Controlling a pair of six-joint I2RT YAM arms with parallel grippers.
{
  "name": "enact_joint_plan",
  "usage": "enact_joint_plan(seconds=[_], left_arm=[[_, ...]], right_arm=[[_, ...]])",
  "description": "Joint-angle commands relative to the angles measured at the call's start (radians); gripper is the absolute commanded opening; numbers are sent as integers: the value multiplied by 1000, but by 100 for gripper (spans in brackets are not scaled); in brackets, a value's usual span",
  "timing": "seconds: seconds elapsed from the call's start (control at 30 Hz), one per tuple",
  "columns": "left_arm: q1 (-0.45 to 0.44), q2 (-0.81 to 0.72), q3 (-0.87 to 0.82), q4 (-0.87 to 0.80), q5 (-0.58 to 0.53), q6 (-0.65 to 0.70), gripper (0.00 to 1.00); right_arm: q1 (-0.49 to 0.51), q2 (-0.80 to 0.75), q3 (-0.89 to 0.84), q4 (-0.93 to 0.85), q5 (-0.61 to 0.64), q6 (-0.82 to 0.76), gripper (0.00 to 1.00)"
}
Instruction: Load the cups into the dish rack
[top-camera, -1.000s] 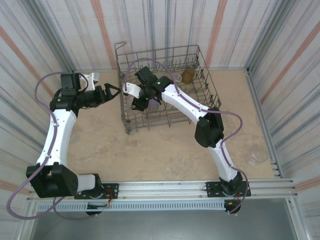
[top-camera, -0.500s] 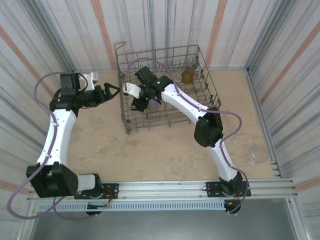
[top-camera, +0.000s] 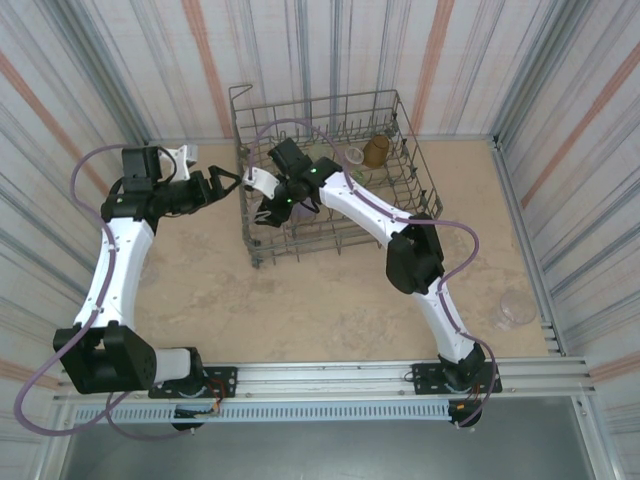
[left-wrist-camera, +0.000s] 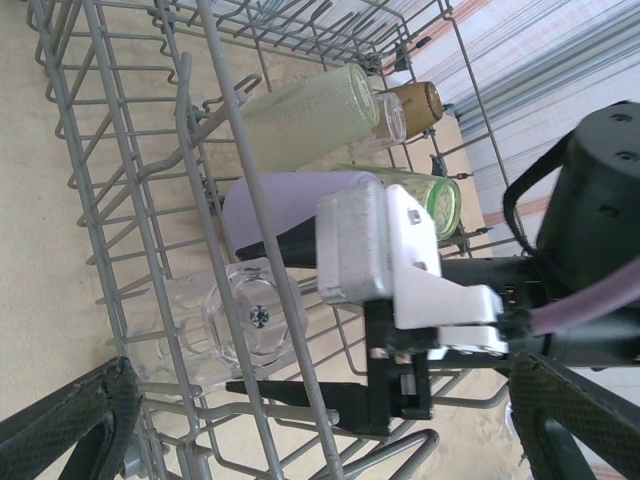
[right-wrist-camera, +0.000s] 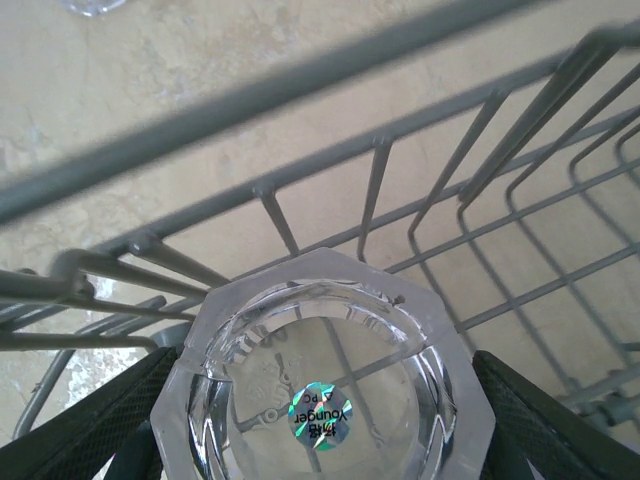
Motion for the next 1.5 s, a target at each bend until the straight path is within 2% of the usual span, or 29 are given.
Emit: enact_joint_plan(seconds=[0.0, 0.17, 0.27, 0.43, 0.47, 0.5, 0.7, 0.97, 1.17, 1.47], left_arm=[[8, -4, -17, 14, 24, -10, 99], [6, -6, -18, 13, 27, -8, 99], [7, -11, -17, 8, 25, -6, 99], [8, -16, -15, 7, 21, -7, 99], [7, -17, -15, 6, 23, -8, 99], [8, -18, -14, 7, 24, -9, 99], [8, -29, -15, 4, 20, -9, 99], [8, -29, -13, 4, 21, -11, 99], [9, -39, -10, 2, 24, -17, 99], [9, -65, -24, 19, 32, -46, 99]], right_arm=[[15, 3, -58, 88, -33, 70, 48], [23, 31, -56, 78, 9, 68, 49], [22, 25, -59, 76, 19, 85, 57], [21, -34, -88, 110, 118, 85, 83], [20, -48, -96, 119, 144, 79, 94], [19, -57, -100, 122, 163, 71, 100], [2, -105, -142, 129, 189, 69, 99], [-45, -296, -410, 385, -18, 187, 99], [-51, -380, -504, 413, 61, 163, 99], [-69, -510, -580, 434, 75, 201, 99]])
